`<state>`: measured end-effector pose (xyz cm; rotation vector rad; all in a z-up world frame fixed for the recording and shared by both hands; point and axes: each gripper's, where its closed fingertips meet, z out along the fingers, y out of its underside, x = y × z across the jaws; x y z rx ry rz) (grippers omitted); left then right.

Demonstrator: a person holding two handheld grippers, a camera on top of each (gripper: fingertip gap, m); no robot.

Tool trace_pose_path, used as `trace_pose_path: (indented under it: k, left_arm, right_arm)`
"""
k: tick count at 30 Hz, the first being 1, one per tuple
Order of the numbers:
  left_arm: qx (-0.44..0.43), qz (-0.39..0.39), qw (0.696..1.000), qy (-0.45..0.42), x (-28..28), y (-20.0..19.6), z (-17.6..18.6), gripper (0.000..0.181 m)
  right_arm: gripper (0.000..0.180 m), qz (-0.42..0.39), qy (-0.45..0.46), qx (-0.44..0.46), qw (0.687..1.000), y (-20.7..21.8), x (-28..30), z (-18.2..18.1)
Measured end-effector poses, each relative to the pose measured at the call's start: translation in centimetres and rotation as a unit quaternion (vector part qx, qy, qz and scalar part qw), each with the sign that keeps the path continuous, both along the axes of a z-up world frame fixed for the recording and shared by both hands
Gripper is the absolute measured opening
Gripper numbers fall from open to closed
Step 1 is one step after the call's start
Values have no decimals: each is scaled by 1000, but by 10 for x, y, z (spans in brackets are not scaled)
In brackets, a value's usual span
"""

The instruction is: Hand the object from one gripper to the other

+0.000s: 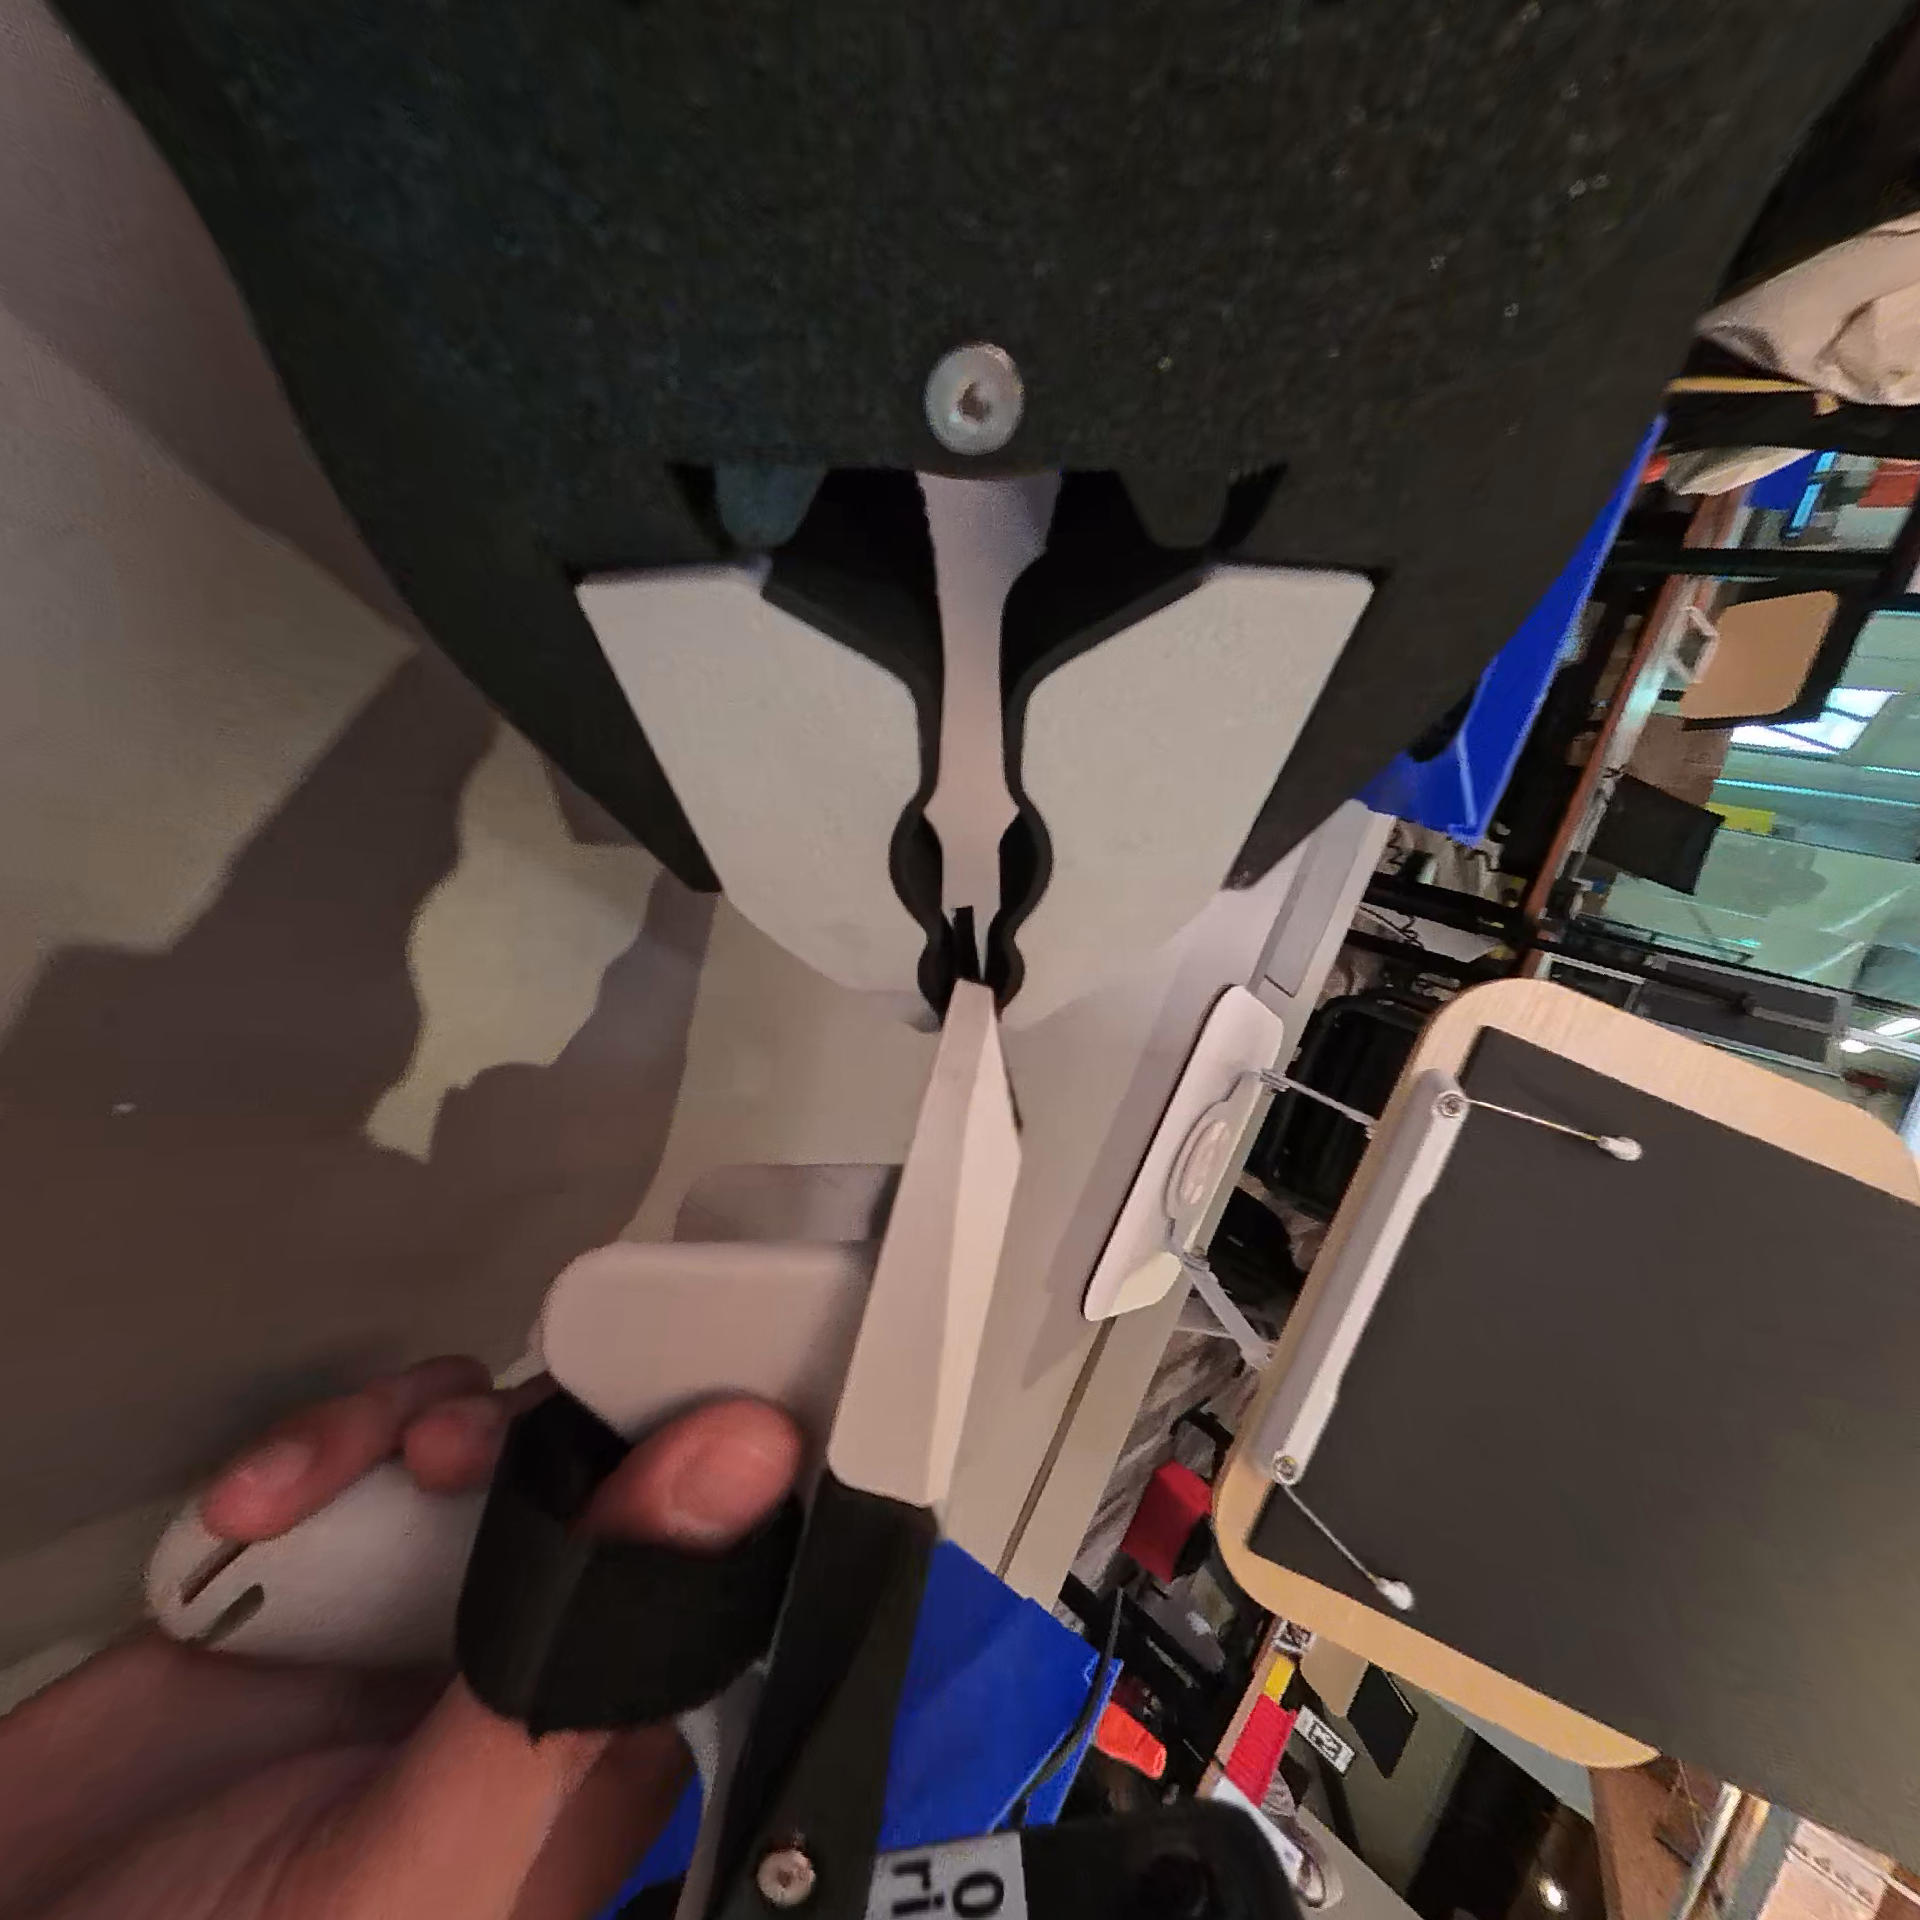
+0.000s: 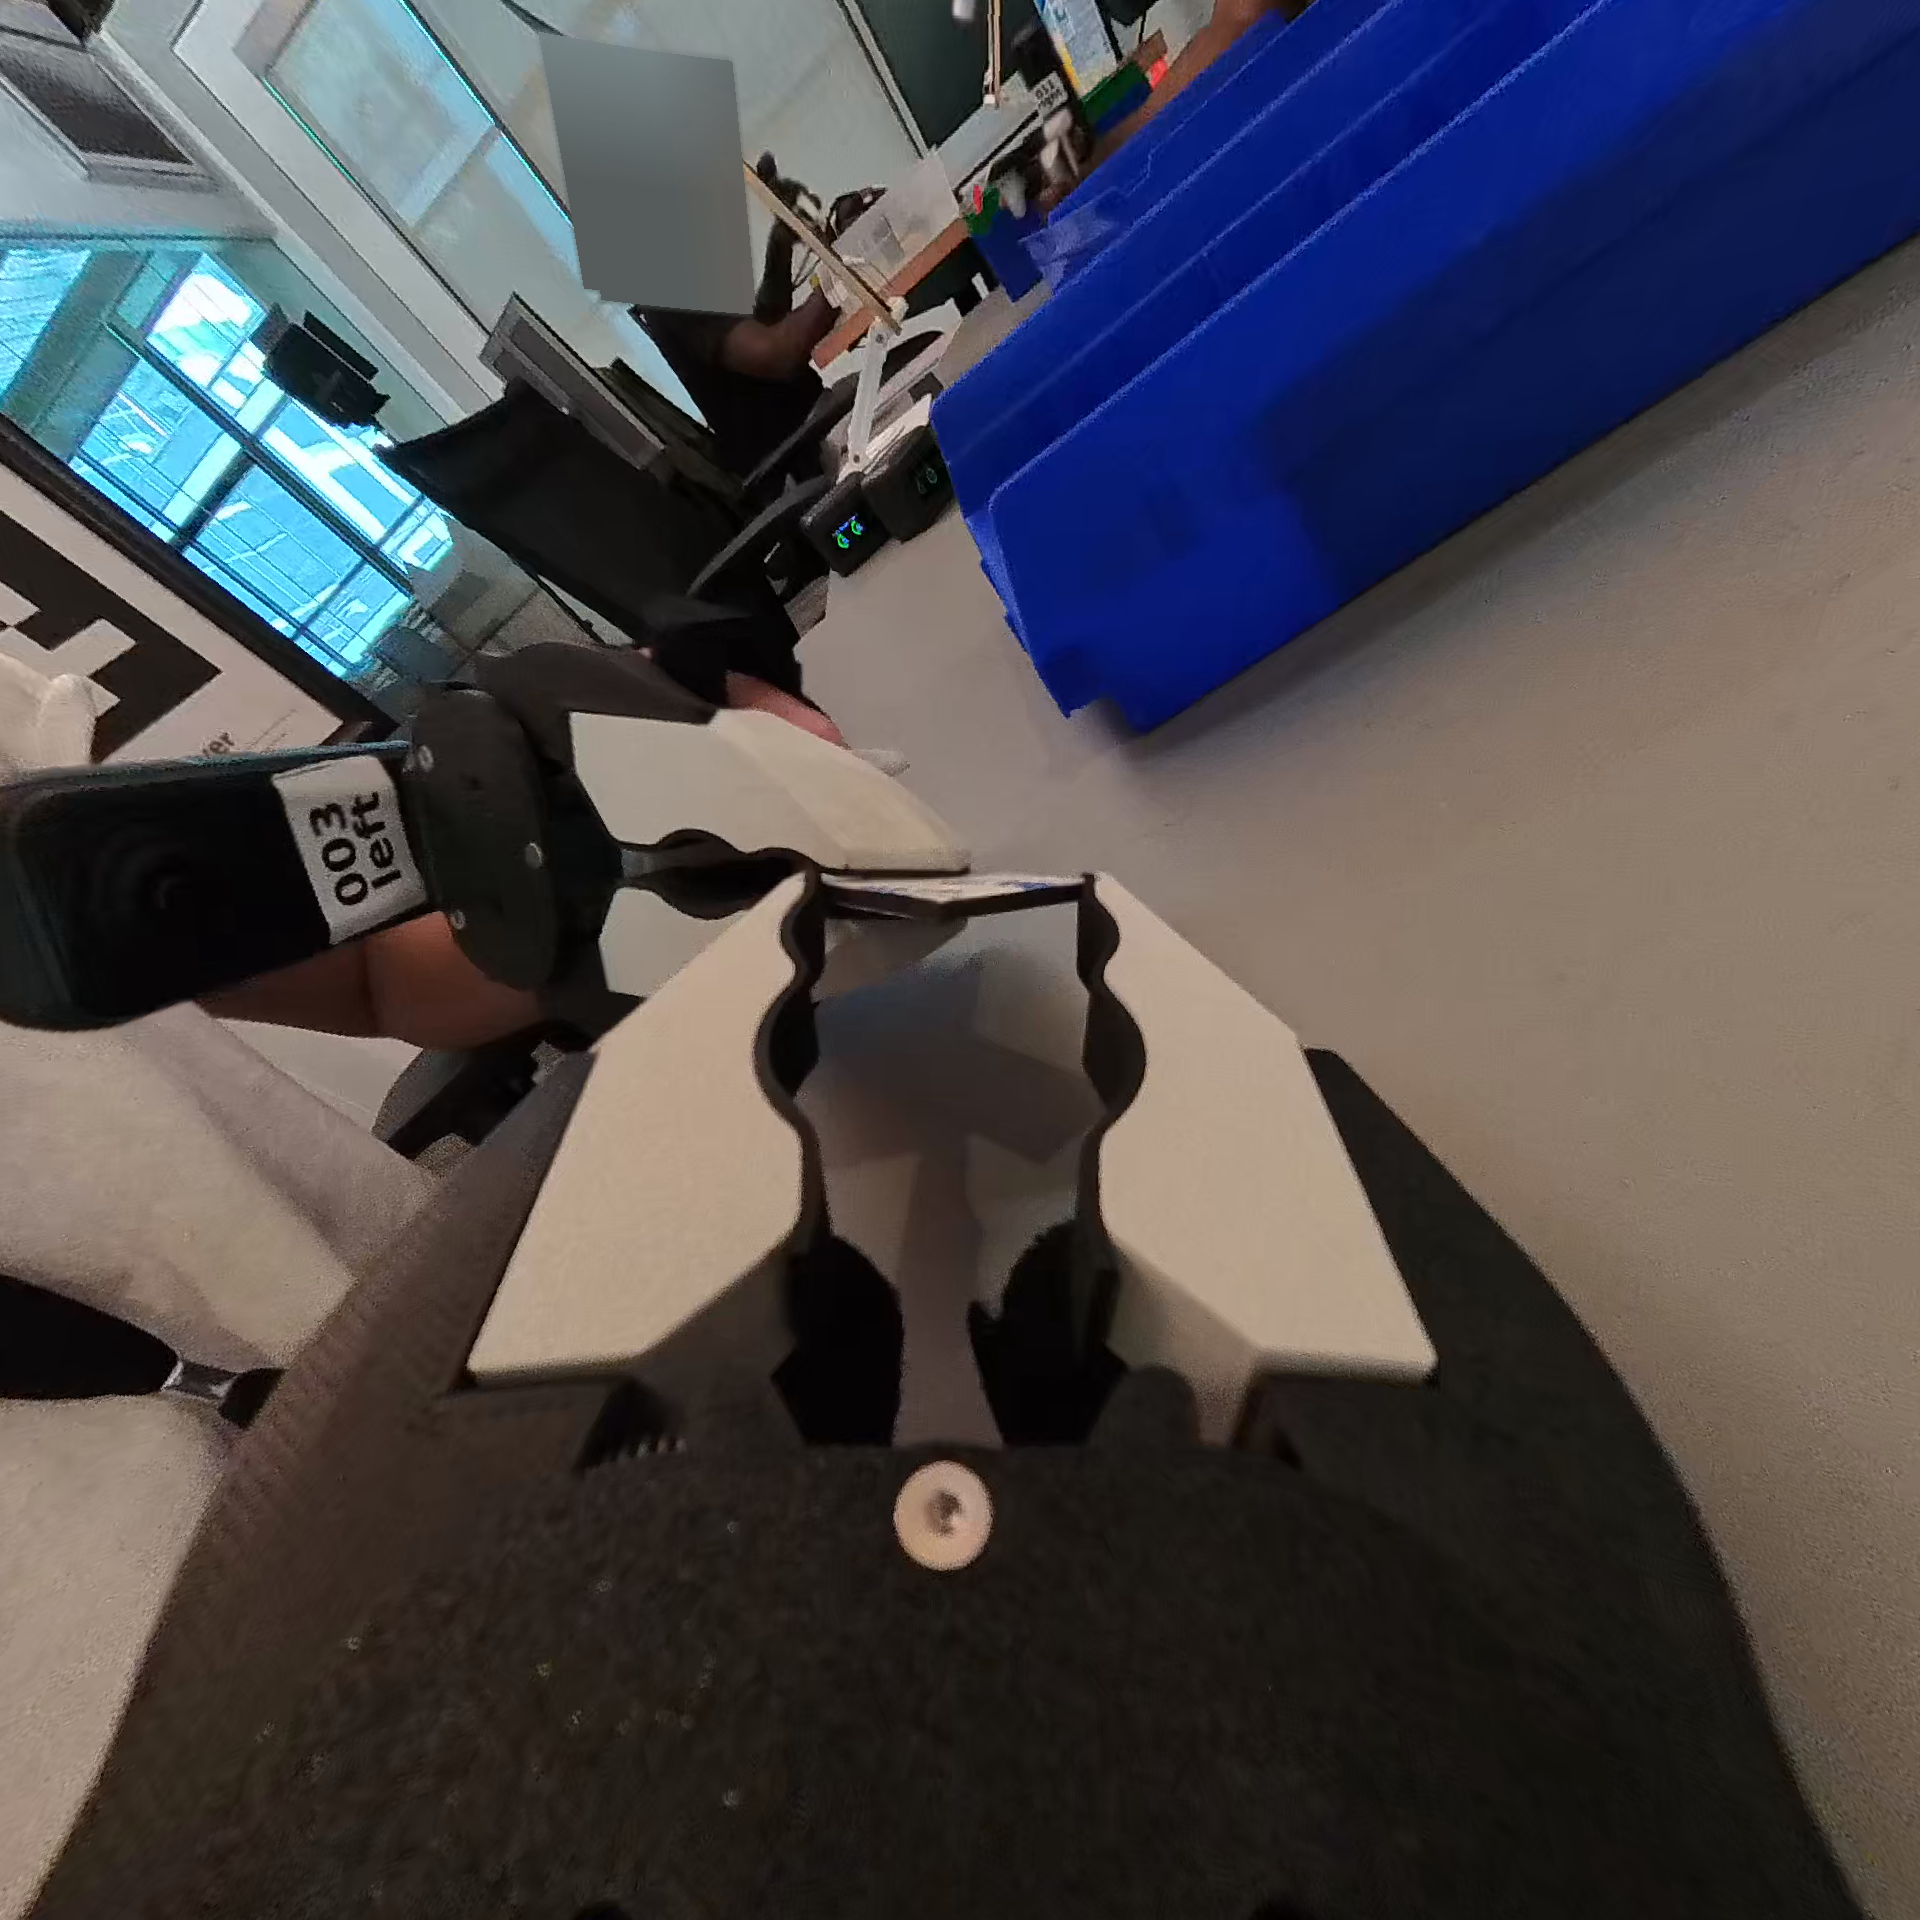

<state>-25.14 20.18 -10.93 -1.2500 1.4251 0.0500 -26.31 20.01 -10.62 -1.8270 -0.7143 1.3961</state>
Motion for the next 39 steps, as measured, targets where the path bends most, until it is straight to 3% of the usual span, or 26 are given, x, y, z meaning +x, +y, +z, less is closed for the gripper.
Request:
trace_pose_path:
  k: [5, 10, 13, 15, 19, 24, 28, 32, 35, 39]
  left_arm:
    - [-52, 19, 998, -14, -4, 8, -8, 33]
    - [-105, 49, 991, -62, -14, 21, -4, 37]
    - [-138, 65, 986, -73, -18, 26, -9, 35]
    - [-153, 74, 983, -68, -17, 27, -15, 34]
    - [-156, 68, 984, -57, -10, 22, -21, 34]
    - [-177, 34, 981, -68, 2, 2, -23, 34]
    - [-197, 35, 977, -76, -5, -6, -24, 34]
    - [-182, 61, 979, -71, -27, 0, -24, 34]
    - [-200, 75, 973, -90, -39, 4, -22, 35]
    - [-278, 67, 949, -134, -55, 0, -10, 36]
  right_arm:
    - [48, -40, 12, -9, 999, 17, 23, 6]
    - [48, -140, -20, 92, 986, 36, 92, 74]
    - [48, -253, -149, 149, 944, 51, 178, 112]
    - [48, -335, -223, 133, 906, 57, 251, 121]
    - [48, -450, -318, 30, 834, 61, 374, 87]
    - [49, -417, -394, -106, 812, 78, 436, 32]
    - [49, -304, -437, -167, 830, 90, 432, 4]
    - [52, -212, -542, -175, 794, 96, 437, -21]
    - [60, -185, -550, -168, 797, 95, 431, -24]
    - [64, -220, -501, -152, 823, 67, 410, 2]
